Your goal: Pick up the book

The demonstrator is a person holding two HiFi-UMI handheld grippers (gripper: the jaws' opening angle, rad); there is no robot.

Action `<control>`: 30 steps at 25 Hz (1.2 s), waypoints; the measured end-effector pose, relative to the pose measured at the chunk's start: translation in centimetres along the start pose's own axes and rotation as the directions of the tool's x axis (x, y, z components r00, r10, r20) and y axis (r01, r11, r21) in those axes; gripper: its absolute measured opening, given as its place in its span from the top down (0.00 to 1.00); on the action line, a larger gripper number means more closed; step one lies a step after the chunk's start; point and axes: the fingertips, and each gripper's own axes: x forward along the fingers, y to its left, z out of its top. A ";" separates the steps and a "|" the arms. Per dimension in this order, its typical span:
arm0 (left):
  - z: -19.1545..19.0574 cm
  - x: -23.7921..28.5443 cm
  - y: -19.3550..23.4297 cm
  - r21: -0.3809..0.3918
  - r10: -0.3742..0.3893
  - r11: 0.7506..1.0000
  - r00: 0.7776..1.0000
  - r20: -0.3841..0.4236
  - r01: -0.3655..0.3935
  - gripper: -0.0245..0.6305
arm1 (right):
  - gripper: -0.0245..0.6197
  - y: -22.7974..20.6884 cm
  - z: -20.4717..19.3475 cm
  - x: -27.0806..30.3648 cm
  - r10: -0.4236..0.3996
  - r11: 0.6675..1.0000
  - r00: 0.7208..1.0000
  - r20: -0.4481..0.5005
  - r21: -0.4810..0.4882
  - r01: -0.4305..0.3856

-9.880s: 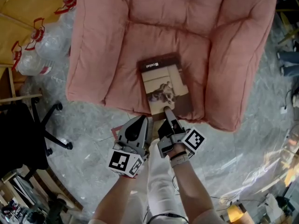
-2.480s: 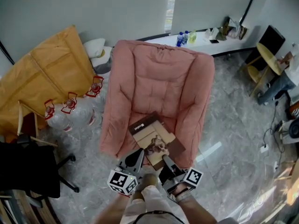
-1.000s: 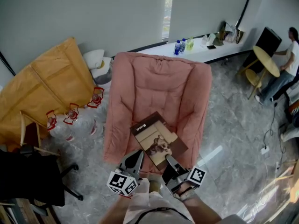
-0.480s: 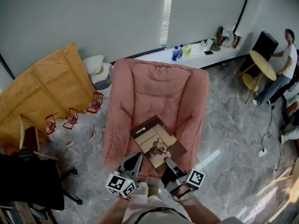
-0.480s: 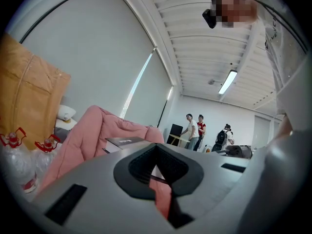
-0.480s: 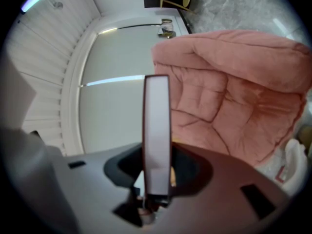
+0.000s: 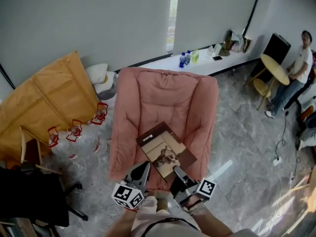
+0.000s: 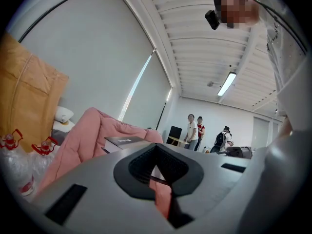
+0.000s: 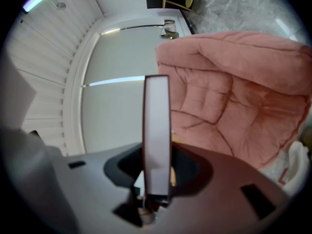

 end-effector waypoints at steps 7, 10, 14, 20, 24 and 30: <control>0.9 1.2 0.3 0.014 -0.011 1.000 1.000 0.008 0.011 0.93 | 0.72 0.4 0.6 0.5 0.009 1.000 1.000 0.002 0.000 -0.009; 1.2 1.7 0.3 0.015 -0.017 1.000 1.000 0.009 0.017 0.93 | 0.72 0.5 0.9 0.7 0.008 1.000 1.000 0.004 -0.001 -0.008; 1.2 2.4 0.3 0.014 -0.028 1.000 1.000 0.005 0.028 0.93 | 0.72 0.6 1.3 0.9 0.007 1.000 1.000 0.015 0.003 -0.008; 1.5 3.1 0.6 0.007 -0.033 0.999 0.999 0.003 0.033 0.93 | 0.72 0.8 1.7 1.3 0.019 1.000 1.000 0.024 0.007 -0.019; 1.3 3.3 0.9 0.003 -0.034 0.999 0.999 -0.002 0.034 0.93 | 0.72 0.6 1.9 1.4 0.015 1.000 0.999 0.034 0.005 -0.015; 1.0 3.4 1.7 -0.010 -0.035 0.999 0.999 -0.013 0.035 0.93 | 0.72 0.5 2.2 1.5 0.014 1.000 0.998 0.054 0.009 -0.014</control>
